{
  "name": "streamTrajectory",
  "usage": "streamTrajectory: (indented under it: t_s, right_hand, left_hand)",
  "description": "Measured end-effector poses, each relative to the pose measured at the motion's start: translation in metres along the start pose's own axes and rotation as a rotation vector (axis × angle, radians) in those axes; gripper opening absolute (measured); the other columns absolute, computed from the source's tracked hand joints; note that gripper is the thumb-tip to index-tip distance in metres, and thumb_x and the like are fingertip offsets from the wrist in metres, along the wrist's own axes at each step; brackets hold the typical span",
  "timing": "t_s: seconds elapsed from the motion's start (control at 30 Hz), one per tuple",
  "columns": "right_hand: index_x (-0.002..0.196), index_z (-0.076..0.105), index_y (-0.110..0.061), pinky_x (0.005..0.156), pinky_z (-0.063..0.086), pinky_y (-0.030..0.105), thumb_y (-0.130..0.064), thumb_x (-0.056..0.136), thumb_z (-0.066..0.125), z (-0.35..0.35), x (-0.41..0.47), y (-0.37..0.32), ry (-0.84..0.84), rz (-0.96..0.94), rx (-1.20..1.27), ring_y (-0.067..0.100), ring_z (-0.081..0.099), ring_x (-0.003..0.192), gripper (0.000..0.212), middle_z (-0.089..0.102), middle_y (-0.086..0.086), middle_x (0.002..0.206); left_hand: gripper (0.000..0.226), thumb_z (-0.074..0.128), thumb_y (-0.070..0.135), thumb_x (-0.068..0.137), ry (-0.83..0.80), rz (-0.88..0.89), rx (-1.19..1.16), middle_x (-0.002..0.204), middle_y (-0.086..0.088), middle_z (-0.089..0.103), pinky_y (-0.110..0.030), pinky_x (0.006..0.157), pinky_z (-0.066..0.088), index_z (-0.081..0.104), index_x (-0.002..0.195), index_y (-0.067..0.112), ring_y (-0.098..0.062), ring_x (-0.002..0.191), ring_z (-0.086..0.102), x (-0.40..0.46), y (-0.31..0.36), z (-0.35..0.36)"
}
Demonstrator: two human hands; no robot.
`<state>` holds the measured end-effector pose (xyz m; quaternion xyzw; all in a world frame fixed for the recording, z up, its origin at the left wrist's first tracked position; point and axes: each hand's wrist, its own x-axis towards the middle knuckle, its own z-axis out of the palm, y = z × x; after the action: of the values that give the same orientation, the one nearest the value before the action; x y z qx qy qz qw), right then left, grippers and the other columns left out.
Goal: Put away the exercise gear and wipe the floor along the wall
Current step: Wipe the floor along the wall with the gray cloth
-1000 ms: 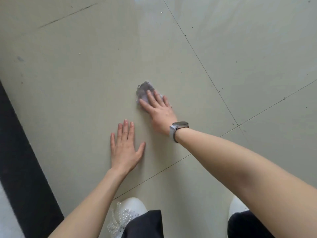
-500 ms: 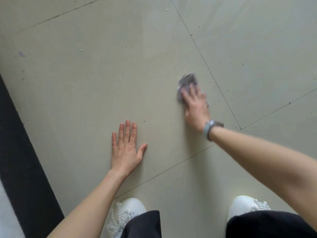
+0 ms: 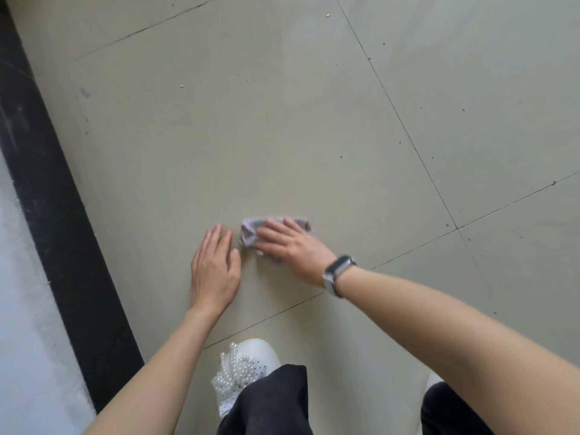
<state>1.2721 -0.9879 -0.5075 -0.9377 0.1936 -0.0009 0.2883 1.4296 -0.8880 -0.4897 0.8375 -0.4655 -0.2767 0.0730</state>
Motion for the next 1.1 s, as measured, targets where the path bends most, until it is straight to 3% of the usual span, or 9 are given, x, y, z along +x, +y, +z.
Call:
streamTrajectory:
  t_s: [0.17, 0.3, 0.47, 0.53, 0.6, 0.77, 0.97, 1.03, 1.1]
  right_hand:
    - [0.102, 0.070, -0.013, 0.076, 0.056, 0.046, -0.008, 0.084, 0.033, -0.002, -0.111, -0.031, -0.259, 0.038, 0.092, 0.030, 0.058, 0.115, 0.041, 0.065, 0.005, 0.118]
    - [0.127, 0.055, -0.020, 0.105, 0.037, 0.031, -0.004, 0.090, 0.046, -0.045, -0.156, -0.062, -0.437, 0.478, 0.383, 0.020, 0.039, 0.131, 0.041, 0.048, 0.002, 0.138]
    - [0.127, 0.054, -0.018, 0.084, 0.031, 0.010, 0.013, 0.082, 0.036, -0.164, -0.153, -0.127, -0.009, 0.881, 0.687, 0.018, 0.042, 0.130, 0.057, 0.051, 0.003, 0.136]
    - [0.129, 0.052, -0.014, 0.076, 0.032, 0.008, 0.011, 0.086, 0.034, -0.225, -0.158, -0.153, 0.102, 0.963, 0.786, 0.021, 0.051, 0.117, 0.053, 0.055, 0.007, 0.130]
    - [0.128, 0.053, -0.015, 0.077, 0.038, 0.012, 0.009, 0.086, 0.030, -0.291, -0.167, -0.180, 0.173, 0.966, 0.825, 0.019, 0.054, 0.106, 0.053, 0.059, 0.007, 0.123]
    - [0.126, 0.050, -0.008, 0.091, 0.037, 0.015, 0.006, 0.088, 0.035, -0.444, -0.208, -0.245, 0.302, 0.890, 0.767, 0.021, 0.052, 0.116, 0.044, 0.058, 0.009, 0.124]
    - [0.116, 0.049, -0.005, 0.081, 0.037, 0.004, 0.002, 0.089, 0.042, -0.596, -0.281, -0.316, 0.457, 0.821, 0.622, 0.019, 0.057, 0.102, 0.029, 0.057, 0.006, 0.108]
    - [0.113, 0.048, -0.004, 0.077, 0.039, 0.001, 0.001, 0.089, 0.045, -0.631, -0.305, -0.340, 0.546, 0.830, 0.598, 0.015, 0.057, 0.094, 0.025, 0.055, 0.001, 0.101]
    - [0.110, 0.049, -0.005, 0.076, 0.039, 0.000, 0.001, 0.089, 0.047, -0.653, -0.331, -0.362, 0.666, 0.862, 0.569, 0.012, 0.058, 0.091, 0.022, 0.056, -0.001, 0.099]
  left_hand:
    - [0.046, 0.040, 0.020, 0.096, -0.195, -0.096, -0.025, 0.154, -0.008, 0.019, -0.036, 0.116, 0.014, 0.034, 0.141, 0.010, -0.021, 0.143, 0.016, -0.046, 0.014, -0.016]
    - [0.047, 0.038, 0.019, 0.095, -0.311, -0.135, 0.020, 0.153, -0.009, 0.020, -0.039, 0.114, 0.020, 0.032, 0.141, 0.010, -0.023, 0.141, 0.019, -0.082, 0.055, -0.054]
    - [0.043, 0.036, 0.015, 0.096, -0.262, -0.176, -0.162, 0.145, -0.009, 0.034, -0.032, 0.108, 0.026, 0.035, 0.138, 0.009, -0.021, 0.134, 0.033, -0.121, 0.147, -0.148]
    - [0.042, 0.037, 0.015, 0.096, -0.240, -0.163, -0.217, 0.142, -0.008, 0.038, -0.032, 0.105, 0.029, 0.038, 0.137, 0.010, -0.021, 0.130, 0.038, -0.144, 0.185, -0.195]
    - [0.040, 0.038, 0.015, 0.095, -0.219, -0.117, -0.264, 0.139, -0.007, 0.043, -0.031, 0.103, 0.032, 0.041, 0.135, 0.011, -0.020, 0.126, 0.042, -0.171, 0.224, -0.245]
    - [0.042, 0.049, 0.019, 0.092, -0.187, 0.040, -0.330, 0.134, -0.001, 0.048, -0.025, 0.093, 0.037, 0.042, 0.134, 0.017, -0.015, 0.120, 0.048, -0.233, 0.318, -0.360]
    - [0.073, 0.066, 0.030, 0.083, -0.321, 0.467, -0.318, 0.151, 0.009, 0.021, -0.028, 0.110, 0.025, 0.025, 0.143, 0.031, -0.007, 0.138, 0.022, -0.293, 0.434, -0.464]
    - [0.067, 0.067, 0.032, 0.081, -0.390, 0.642, -0.268, 0.150, 0.014, 0.021, -0.026, 0.110, 0.020, 0.033, 0.138, 0.035, -0.005, 0.138, 0.016, -0.307, 0.467, -0.481]
    - [0.044, 0.068, 0.025, 0.082, -0.397, 0.782, -0.242, 0.141, 0.011, 0.038, -0.028, 0.110, 0.027, 0.054, 0.124, 0.026, -0.009, 0.136, 0.026, -0.320, 0.495, -0.489]
